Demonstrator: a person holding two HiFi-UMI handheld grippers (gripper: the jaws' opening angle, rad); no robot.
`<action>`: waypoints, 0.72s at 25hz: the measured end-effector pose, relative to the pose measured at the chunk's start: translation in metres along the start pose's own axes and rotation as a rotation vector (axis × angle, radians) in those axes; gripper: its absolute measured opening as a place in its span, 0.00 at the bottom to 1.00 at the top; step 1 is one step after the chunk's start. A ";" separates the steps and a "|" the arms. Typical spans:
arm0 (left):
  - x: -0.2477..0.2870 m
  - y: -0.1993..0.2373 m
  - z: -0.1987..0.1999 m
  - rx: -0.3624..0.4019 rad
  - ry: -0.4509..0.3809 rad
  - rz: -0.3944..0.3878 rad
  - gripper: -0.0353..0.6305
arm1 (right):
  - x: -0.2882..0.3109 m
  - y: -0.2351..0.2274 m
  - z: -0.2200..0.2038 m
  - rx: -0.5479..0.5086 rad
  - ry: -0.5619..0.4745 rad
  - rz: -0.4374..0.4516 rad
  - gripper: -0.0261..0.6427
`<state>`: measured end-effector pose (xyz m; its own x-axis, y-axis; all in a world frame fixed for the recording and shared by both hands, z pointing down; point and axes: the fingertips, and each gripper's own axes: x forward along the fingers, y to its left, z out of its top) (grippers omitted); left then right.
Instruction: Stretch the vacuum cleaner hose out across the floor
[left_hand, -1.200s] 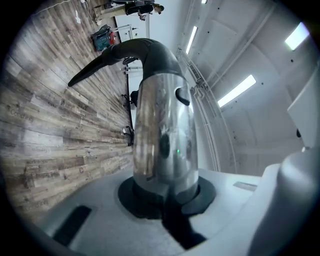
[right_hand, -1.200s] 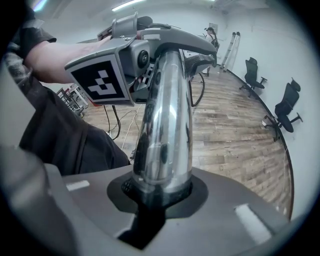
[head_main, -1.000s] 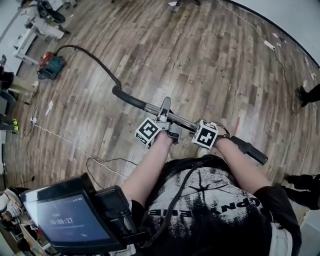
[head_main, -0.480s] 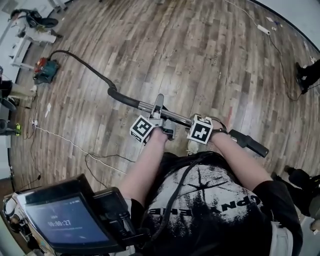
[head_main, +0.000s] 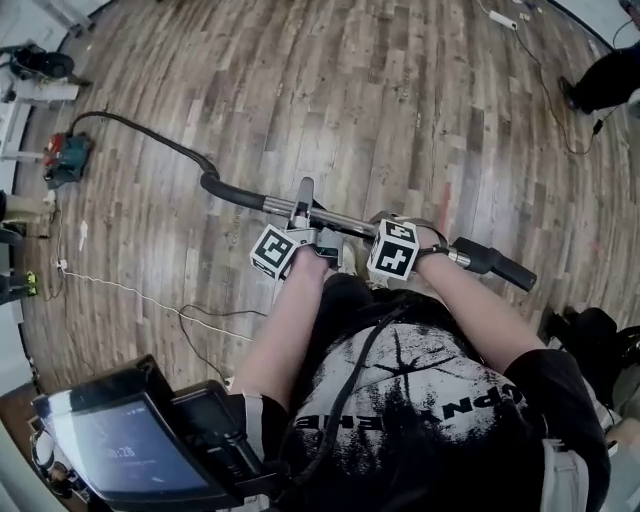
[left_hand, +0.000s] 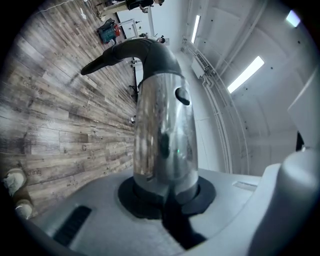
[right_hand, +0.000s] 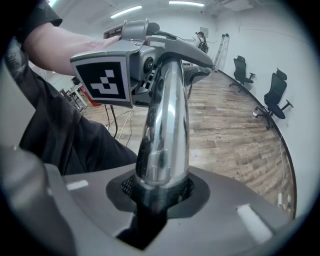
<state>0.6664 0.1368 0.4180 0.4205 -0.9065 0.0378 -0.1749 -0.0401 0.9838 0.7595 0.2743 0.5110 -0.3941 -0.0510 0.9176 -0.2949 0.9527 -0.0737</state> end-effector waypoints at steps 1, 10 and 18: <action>0.003 0.002 0.000 -0.012 0.008 -0.007 0.11 | 0.003 -0.001 0.000 0.009 0.002 0.000 0.18; 0.029 0.030 0.005 -0.095 0.063 -0.016 0.12 | 0.020 -0.023 0.002 0.063 0.064 -0.015 0.18; 0.059 0.050 -0.010 -0.140 0.137 -0.013 0.13 | 0.035 -0.047 -0.017 0.098 0.100 -0.034 0.18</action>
<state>0.6915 0.0854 0.4715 0.5413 -0.8399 0.0390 -0.0471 0.0160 0.9988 0.7748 0.2327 0.5530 -0.2951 -0.0477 0.9543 -0.3916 0.9170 -0.0752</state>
